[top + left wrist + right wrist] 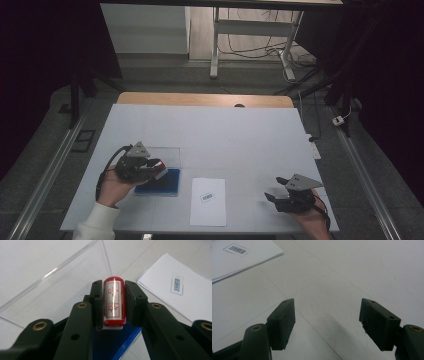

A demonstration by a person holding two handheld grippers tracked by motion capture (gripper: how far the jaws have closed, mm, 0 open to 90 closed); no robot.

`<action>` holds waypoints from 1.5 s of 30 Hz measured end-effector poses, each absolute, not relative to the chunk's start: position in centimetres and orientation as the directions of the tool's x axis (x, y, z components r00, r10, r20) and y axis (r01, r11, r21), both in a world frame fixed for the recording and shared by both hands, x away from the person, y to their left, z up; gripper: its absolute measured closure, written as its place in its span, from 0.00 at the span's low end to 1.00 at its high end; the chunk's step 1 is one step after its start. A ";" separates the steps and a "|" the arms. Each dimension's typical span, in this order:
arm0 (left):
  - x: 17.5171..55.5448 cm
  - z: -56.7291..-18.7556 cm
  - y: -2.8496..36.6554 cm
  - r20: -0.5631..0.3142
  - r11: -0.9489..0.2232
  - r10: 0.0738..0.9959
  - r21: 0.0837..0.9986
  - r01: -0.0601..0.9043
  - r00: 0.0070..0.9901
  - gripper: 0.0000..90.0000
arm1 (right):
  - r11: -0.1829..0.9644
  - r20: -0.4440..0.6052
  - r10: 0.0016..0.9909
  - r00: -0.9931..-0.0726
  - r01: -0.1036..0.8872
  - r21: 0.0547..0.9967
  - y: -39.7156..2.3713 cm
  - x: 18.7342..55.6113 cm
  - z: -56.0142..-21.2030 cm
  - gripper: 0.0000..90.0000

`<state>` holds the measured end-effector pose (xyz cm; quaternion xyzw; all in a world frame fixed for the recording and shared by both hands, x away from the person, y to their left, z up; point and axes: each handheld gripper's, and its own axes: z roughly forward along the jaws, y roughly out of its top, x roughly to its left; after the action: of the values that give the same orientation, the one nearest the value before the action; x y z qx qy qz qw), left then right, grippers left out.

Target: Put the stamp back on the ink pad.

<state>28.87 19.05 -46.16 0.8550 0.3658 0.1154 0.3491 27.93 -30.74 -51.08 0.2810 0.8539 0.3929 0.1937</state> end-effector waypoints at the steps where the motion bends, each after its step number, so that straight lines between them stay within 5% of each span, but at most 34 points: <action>1: 28.9 -46.3 19.0 -0.058 -0.493 0.704 0.677 0.546 0.707 0.78 | 0.538 -0.111 0.630 -0.769 0.328 0.777 -30.8 27.9 -51.1 0.32; 32: 29.7 -48.6 18.9 -0.050 -0.549 0.708 0.588 0.594 0.704 0.76 | 0.541 -0.108 0.631 -0.768 0.336 0.771 -30.7 27.9 -51.1 0.32; 45: 29.1 -47.6 19.2 -0.066 -0.459 0.733 0.687 0.564 0.677 0.39 | 0.534 -0.102 0.628 -0.771 0.332 0.778 -30.6 28.0 -51.1 0.32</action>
<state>29.08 19.18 -47.61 0.8455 0.3835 0.1204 0.3515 27.97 -30.65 -51.10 0.2807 0.8551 0.3928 0.1888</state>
